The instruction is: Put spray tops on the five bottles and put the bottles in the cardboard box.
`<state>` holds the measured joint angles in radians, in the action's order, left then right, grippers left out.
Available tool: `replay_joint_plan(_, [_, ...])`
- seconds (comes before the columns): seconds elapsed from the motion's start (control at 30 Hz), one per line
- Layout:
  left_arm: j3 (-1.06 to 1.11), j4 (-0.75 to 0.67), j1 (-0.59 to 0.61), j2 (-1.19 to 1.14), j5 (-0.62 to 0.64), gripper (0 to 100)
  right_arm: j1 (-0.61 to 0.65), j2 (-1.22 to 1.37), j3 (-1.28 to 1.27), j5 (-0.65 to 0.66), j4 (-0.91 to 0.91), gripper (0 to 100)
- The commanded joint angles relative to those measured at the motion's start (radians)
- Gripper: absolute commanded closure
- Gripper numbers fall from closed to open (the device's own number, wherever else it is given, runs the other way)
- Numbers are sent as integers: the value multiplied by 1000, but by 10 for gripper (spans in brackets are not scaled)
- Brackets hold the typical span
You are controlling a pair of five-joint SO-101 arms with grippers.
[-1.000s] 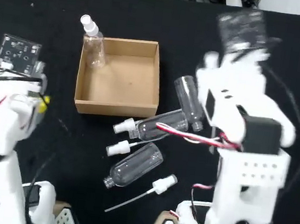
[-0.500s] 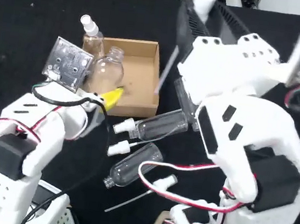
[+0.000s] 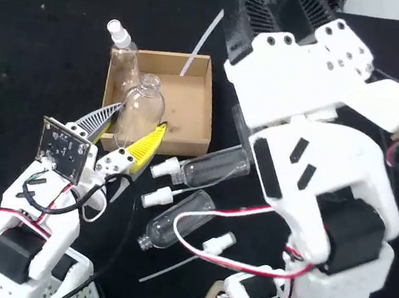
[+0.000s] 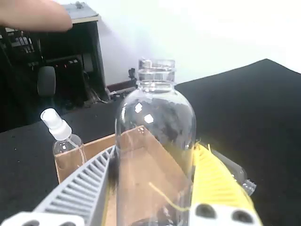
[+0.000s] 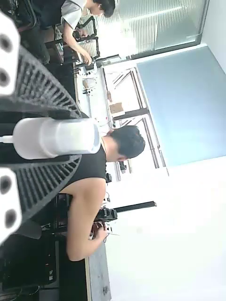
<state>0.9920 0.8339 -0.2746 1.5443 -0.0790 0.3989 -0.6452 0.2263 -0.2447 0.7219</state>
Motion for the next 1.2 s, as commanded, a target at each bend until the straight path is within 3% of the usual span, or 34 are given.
replay_joint_plan(0.0, [22,-92,-12,12,-6,848,28,-24,-18,-8,-83,988])
replay_joint_plan(0.23, [41,-146,-18,17,-5,848,152,-18,-97,2,-114,987])
replay_joint_plan(0.57, [41,-140,-13,21,-5,848,140,-19,-202,2,-201,987])
replay_joint_plan(0.9, [41,-140,-12,21,-5,848,138,-19,-88,3,-167,987])
replay_joint_plan(1.17, [39,-140,-12,21,-5,848,140,-19,-133,87,-175,988])
